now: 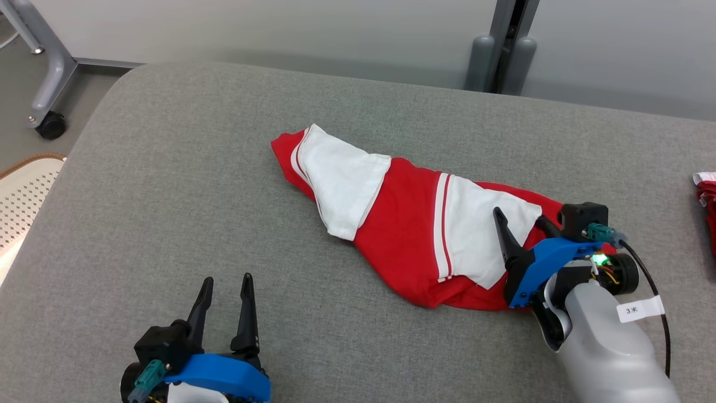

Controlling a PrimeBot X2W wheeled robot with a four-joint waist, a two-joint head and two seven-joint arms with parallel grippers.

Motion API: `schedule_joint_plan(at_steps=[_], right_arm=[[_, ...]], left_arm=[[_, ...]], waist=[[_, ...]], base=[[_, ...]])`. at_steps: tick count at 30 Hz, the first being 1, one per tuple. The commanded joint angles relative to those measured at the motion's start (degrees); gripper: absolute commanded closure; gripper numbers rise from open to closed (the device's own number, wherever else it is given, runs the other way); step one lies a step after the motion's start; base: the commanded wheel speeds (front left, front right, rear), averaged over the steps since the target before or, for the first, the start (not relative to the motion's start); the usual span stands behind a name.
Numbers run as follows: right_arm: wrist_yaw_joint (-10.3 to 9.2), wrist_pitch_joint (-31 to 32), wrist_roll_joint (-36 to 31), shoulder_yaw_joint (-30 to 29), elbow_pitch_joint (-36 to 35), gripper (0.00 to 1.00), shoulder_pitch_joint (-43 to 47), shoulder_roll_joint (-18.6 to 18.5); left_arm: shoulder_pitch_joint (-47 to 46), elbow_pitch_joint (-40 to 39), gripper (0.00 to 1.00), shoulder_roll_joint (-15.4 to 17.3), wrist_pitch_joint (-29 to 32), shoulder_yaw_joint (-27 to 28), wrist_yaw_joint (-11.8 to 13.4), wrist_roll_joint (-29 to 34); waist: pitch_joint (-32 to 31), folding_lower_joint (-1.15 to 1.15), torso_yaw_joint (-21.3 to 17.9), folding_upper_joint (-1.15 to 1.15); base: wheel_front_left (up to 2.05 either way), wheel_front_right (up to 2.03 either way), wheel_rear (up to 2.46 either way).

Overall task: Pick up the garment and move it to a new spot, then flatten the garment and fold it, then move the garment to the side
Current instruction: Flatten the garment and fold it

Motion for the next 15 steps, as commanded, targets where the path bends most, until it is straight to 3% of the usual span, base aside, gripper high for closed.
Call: schedule_joint_plan(at_steps=[1,5,6,15], right_arm=[[0.00,-0.6,0.6,0.9,0.9,0.50,-1.2,-0.1],[0.00,-1.6,2.1,3.3,2.9,0.84,-2.6,-0.1],[0.00,-1.8,2.3,3.7,3.5,1.00,-3.0,-0.1],[0.00,-3.7,4.1,7.5,4.8,1.00,-5.2,-0.1]], left_arm=[[-0.8,0.1,0.00,0.0,-0.2,-0.1,-0.1,0.2],[-0.9,0.3,0.00,-0.2,-0.2,-0.4,-0.2,0.4],[-0.9,0.3,0.00,-0.2,-0.2,-0.4,-0.3,0.4],[-0.9,0.7,0.00,-0.4,-0.2,-0.3,-0.5,0.9]], waist=[[-0.1,-0.01,0.0,0.00],[-0.3,-0.01,0.0,0.00],[-0.4,-0.01,0.0,0.00],[-0.5,-0.01,0.3,0.00]], base=[[0.00,0.00,0.00],[0.00,0.00,0.00],[0.00,0.00,0.00],[0.00,0.00,0.00]])
